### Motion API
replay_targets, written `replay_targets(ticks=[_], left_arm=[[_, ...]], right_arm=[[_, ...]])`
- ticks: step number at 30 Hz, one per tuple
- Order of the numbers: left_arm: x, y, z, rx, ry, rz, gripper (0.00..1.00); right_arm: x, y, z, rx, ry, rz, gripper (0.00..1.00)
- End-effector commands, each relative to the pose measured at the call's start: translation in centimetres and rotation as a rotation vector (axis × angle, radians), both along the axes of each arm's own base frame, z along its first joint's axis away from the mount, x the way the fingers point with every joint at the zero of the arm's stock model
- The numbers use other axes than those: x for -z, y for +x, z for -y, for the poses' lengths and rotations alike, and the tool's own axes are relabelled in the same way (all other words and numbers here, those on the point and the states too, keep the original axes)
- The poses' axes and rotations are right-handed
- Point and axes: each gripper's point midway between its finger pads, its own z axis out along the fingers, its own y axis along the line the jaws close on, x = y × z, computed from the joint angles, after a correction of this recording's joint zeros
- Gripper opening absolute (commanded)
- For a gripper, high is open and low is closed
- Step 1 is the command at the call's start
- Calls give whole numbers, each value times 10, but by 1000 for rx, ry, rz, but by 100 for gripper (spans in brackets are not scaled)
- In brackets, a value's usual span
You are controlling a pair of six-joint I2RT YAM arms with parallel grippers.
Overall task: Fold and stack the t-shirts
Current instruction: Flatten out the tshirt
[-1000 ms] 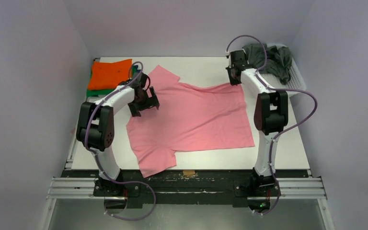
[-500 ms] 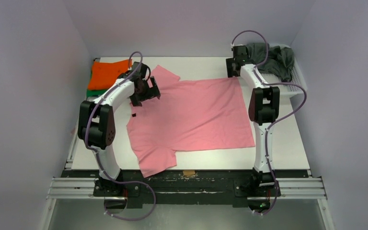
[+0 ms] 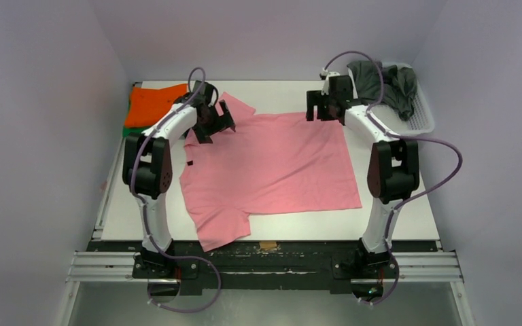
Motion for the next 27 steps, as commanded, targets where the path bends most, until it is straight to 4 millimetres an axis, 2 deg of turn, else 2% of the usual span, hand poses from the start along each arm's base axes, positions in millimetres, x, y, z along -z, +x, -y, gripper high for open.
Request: replay_targets(ticks=[1, 2, 6, 14, 24, 27], left_arm=[[8, 28, 19, -68, -110, -30, 100], [10, 33, 25, -77, -138, -38, 100], [22, 47, 40, -115, -208, -44, 100], [49, 69, 60, -159, -297, -129, 100], [45, 134, 80, -208, -402, -35, 100], [42, 157, 76, -237, -424, 17, 100]], right_arm=[[47, -30, -33, -39, 144, -146, 82], [56, -35, -33, -30, 149, -175, 82], [70, -38, -36, -13, 180, -197, 82], [91, -21, -17, 140, 183, -220, 82], [98, 15, 9, 229, 255, -207, 81], [97, 31, 14, 231, 261, -194, 82]])
